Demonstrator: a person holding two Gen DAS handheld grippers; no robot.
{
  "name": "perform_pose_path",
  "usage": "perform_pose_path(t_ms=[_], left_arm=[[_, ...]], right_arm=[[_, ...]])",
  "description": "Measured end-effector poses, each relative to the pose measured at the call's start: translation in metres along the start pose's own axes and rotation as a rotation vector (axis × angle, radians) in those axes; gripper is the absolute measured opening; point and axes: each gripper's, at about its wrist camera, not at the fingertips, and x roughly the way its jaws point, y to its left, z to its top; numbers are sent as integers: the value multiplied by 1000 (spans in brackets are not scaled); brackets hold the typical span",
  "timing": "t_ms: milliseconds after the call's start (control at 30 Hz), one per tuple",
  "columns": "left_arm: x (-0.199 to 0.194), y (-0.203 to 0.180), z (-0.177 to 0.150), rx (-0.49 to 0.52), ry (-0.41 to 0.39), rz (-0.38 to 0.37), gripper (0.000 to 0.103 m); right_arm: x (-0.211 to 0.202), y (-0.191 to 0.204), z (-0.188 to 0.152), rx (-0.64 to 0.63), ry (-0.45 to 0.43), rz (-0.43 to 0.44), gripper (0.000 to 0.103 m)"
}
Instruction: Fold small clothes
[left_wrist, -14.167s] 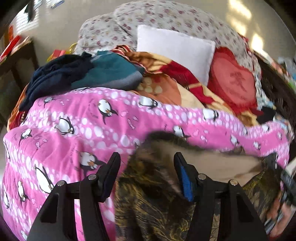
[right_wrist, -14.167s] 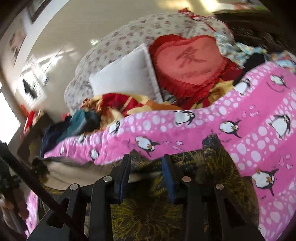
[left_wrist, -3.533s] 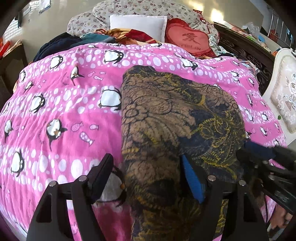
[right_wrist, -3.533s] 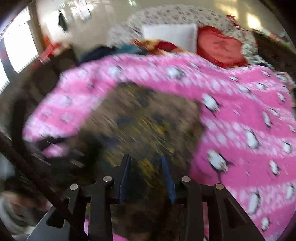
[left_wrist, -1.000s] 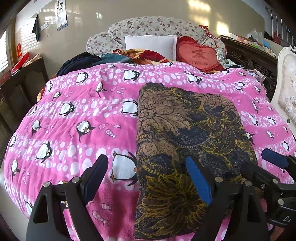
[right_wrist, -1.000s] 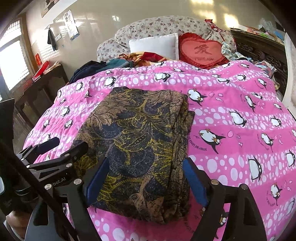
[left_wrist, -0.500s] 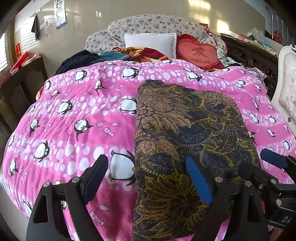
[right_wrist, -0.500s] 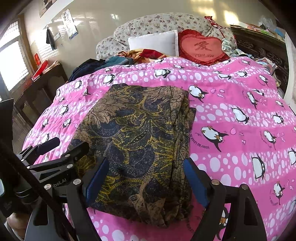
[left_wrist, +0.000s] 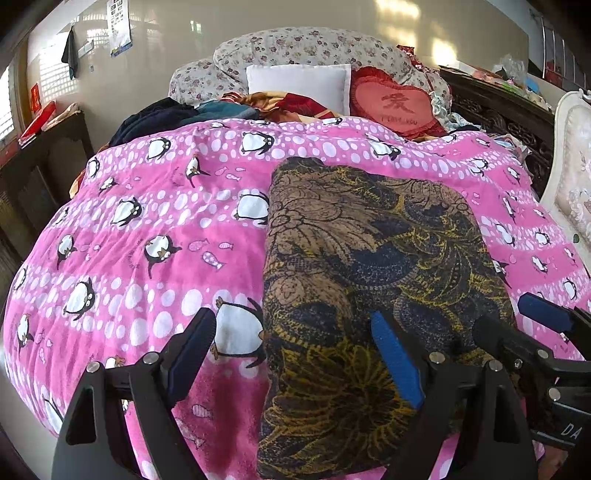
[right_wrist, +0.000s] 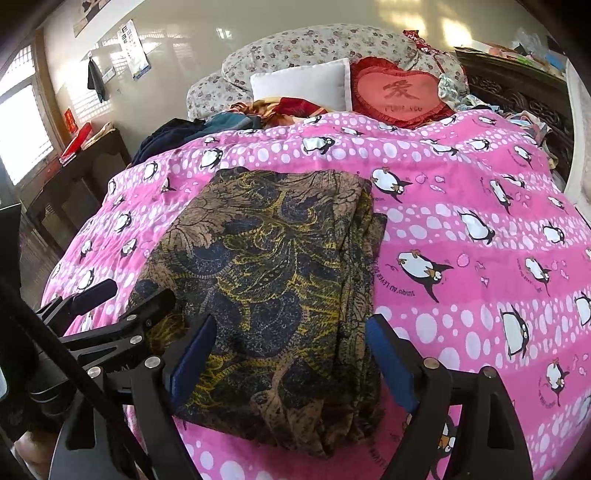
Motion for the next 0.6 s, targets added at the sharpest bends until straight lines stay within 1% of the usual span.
perform_pose_path(t_ms=[300, 600], left_arm=[[-7, -1, 2, -11, -18, -3, 85], [-15, -5, 3, -6, -53, 2, 85]], right_arm=[[-6, 3, 2, -8, -19, -5, 87], [-10, 6, 4, -7, -27, -5, 88]])
